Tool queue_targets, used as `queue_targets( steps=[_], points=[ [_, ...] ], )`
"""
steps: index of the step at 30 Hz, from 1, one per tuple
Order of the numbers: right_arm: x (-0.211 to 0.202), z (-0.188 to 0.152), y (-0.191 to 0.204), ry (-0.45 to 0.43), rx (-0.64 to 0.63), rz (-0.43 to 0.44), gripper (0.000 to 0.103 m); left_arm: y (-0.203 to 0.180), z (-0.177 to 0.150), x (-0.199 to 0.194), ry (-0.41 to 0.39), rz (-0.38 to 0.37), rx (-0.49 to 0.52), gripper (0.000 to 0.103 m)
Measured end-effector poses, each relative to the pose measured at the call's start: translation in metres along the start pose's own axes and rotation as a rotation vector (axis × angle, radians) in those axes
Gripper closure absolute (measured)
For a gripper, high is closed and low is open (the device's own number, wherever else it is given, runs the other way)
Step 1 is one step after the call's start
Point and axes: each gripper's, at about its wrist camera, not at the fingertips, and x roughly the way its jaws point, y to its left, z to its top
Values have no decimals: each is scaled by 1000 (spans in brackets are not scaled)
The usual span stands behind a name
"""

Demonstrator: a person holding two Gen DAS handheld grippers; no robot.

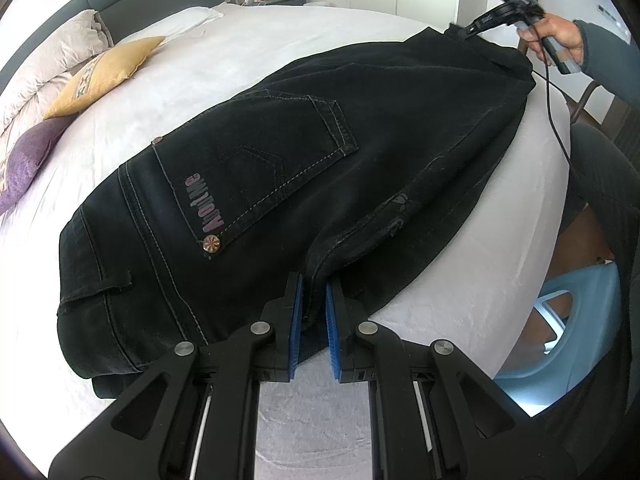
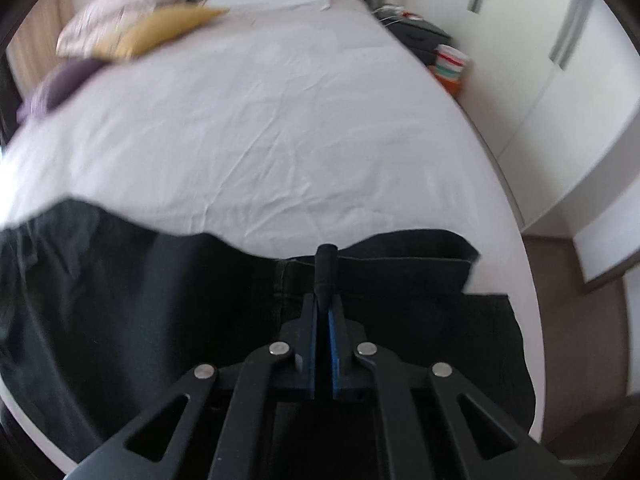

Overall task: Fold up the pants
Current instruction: 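Lower the held jeans edge onto the bed and open the left gripper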

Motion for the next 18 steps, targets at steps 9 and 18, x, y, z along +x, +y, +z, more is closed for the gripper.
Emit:
queue_targets(
  steps=[9, 18],
  points=[
    [-48, -61, -102, -182, 492, 105, 98, -3, 9, 7, 24, 7, 1, 93],
    [-35, -128, -125, -100, 719, 77, 97, -7, 14, 11, 40, 17, -1, 93]
  ],
)
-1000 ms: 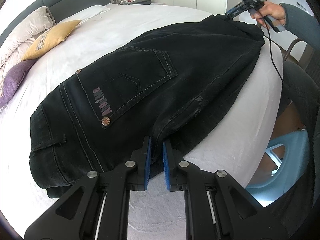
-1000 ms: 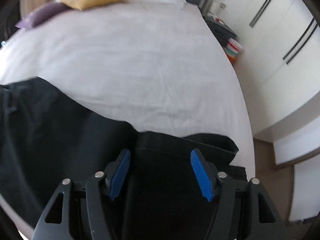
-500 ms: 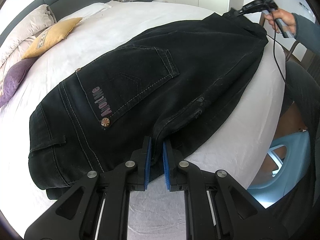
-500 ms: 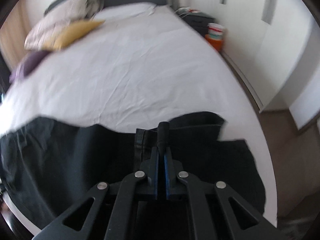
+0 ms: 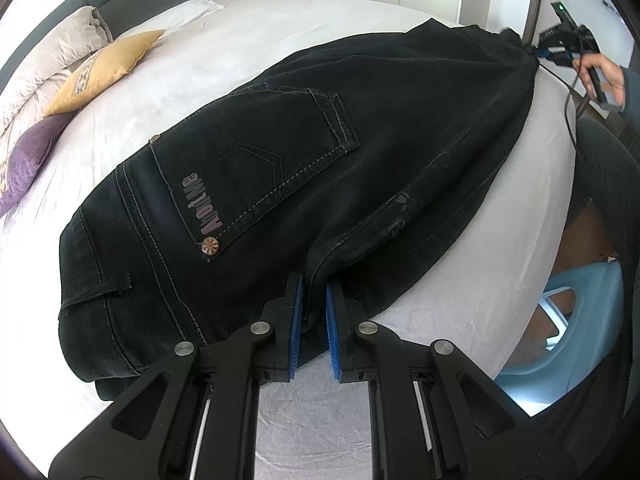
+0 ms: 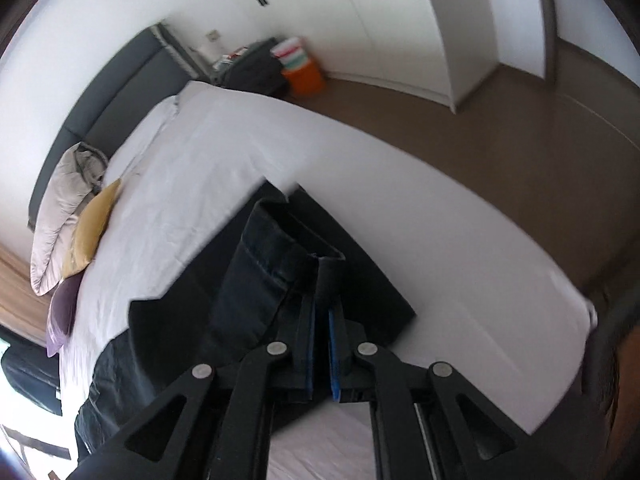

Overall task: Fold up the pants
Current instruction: 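Lower the held jeans edge onto the bed and open the left gripper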

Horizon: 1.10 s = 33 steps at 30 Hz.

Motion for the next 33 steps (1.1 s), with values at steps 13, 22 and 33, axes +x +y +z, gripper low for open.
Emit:
queue_targets(
  steps=[13, 22, 33],
  points=[
    [-10, -11, -40, 33, 175, 72, 97, -4, -2, -1, -4, 15, -7, 92],
    [-30, -10, -51, 10, 187, -18, 97, -3, -5, -6, -17, 22, -29, 92],
    [11, 28, 100, 102, -232, 210, 90, -3, -5, -16, -18, 54, -74, 91]
  ],
)
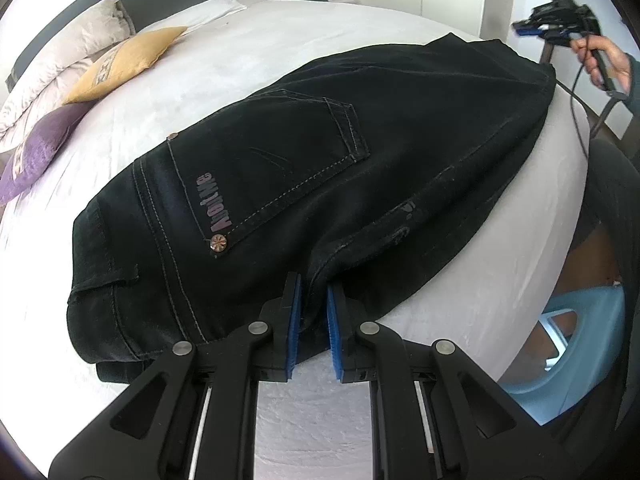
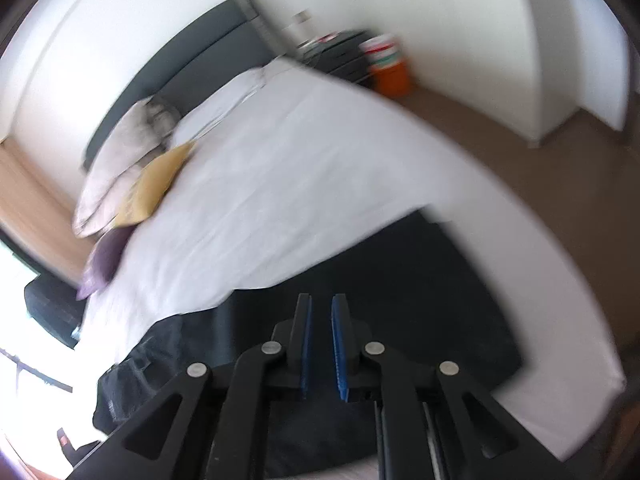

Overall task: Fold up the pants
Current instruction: 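Lower the held jeans edge onto the bed and open the left gripper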

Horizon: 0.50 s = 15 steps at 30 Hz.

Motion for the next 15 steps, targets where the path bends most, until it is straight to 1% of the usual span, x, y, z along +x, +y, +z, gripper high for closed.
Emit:
queue_targets(
  steps=[2, 3, 4, 5, 6, 7, 9, 11, 12, 13, 14, 15],
  points=[
    [30, -3, -16, 92, 63, 12, 90, -1, 1, -4, -2, 3, -7, 90],
    [41, -6, -29, 124, 89, -24, 90, -1, 1, -6, -4, 0, -16, 90],
    [48, -11, -46, 139, 122, -55, 96, -1, 1, -9, -11, -3, -26, 90],
    [46, -16, -66, 122, 179, -5, 103, 0, 1, -12, -21, -6, -36, 90],
    [42, -21, -80, 104, 217, 49, 103, 0, 2, -16, -31, -7, -48, 90],
    [38, -23, -89, 89, 237, 52, 103, 2, 3, -19, -42, -12, -63, 90],
    [27, -23, -103, 54, 241, 30, 103, 5, 8, -24, -67, -22, -94, 88],
    [18, -22, -113, 25, 245, 2, 103, 11, 19, -29, -103, -40, -132, 80],
    [15, -21, -118, 23, 254, 2, 103, 14, 24, -32, -119, -47, -148, 78],
    [12, -19, -121, 24, 255, -4, 103, 18, 30, -36, -135, -62, -165, 73],
    [10, -16, -119, 26, 245, -18, 103, 20, 34, -40, -146, -79, -172, 58],
    [7, -15, -116, 31, 225, -40, 103, 21, 37, -42, -149, -99, -172, 48]
  ],
)
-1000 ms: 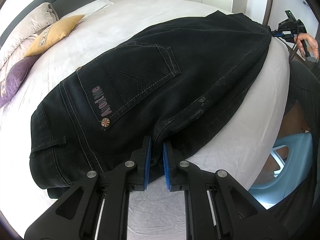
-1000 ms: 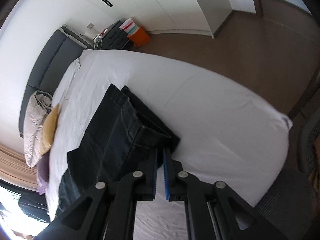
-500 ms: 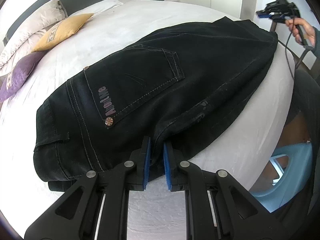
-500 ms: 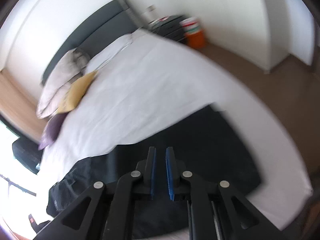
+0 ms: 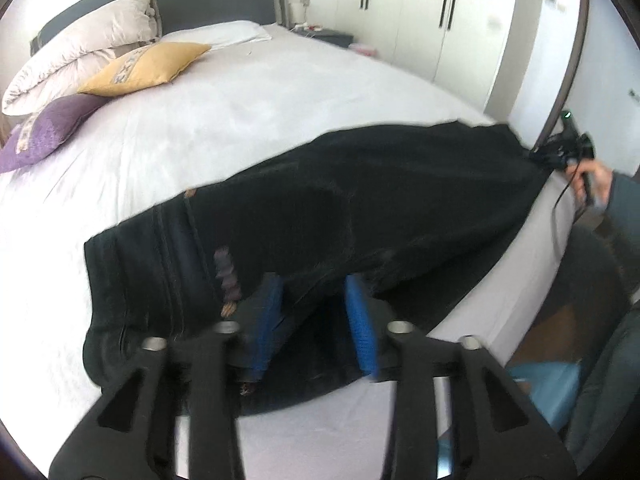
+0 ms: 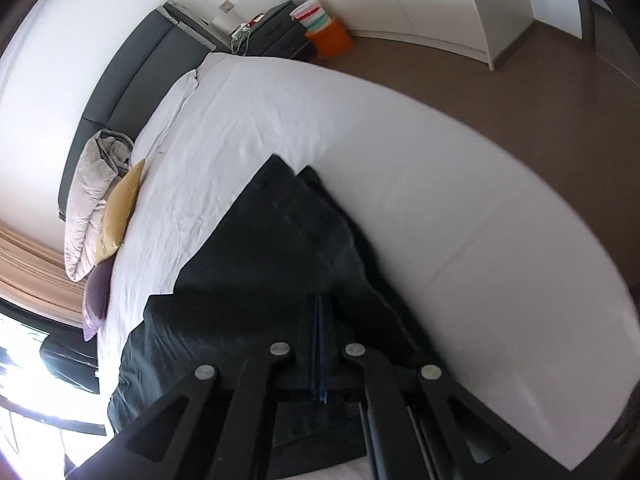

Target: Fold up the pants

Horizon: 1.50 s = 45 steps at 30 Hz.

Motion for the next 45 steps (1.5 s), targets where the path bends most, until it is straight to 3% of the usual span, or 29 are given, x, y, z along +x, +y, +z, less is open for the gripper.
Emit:
queue_targets(
  steps=[1, 5, 11, 13, 18, 21, 24, 26, 29, 34, 37, 45],
  points=[
    [-2, 3, 8, 3, -27, -33, 103, -2, 2, -3, 0, -6, 9, 35],
    [-8, 0, 39, 6, -140, -66, 89, -1, -18, -10, 63, 3, 32, 34],
    [0, -9, 39, 27, -126, -43, 89, 31, -57, -3, 142, 90, -16, 34],
    [-4, -10, 40, 30, -123, -49, 89, 35, -61, -10, 150, 82, -17, 34],
    [-14, -14, 62, 26, -123, 20, 89, 24, -33, -41, 72, 55, 9, 34],
    [-9, -27, 96, 75, -158, 138, 89, 15, -1, -47, -13, 9, -7, 34],
    [2, -50, 135, 141, -224, 254, 89, -3, 39, -27, -48, -66, -19, 34],
    [10, -65, 153, 185, -256, 282, 89, -24, 56, -2, 2, -124, 11, 34],
    [18, -80, 161, 230, -279, 291, 89, -54, 56, 34, 100, -81, 129, 34],
    [28, -90, 154, 264, -266, 270, 89, -54, 32, 62, 218, -98, 80, 35],
    [32, -95, 152, 283, -268, 253, 89, -55, 24, 54, 231, -114, 63, 40],
    [39, -108, 156, 312, -291, 209, 89, -57, 5, 49, 245, -136, 39, 40]
  ],
)
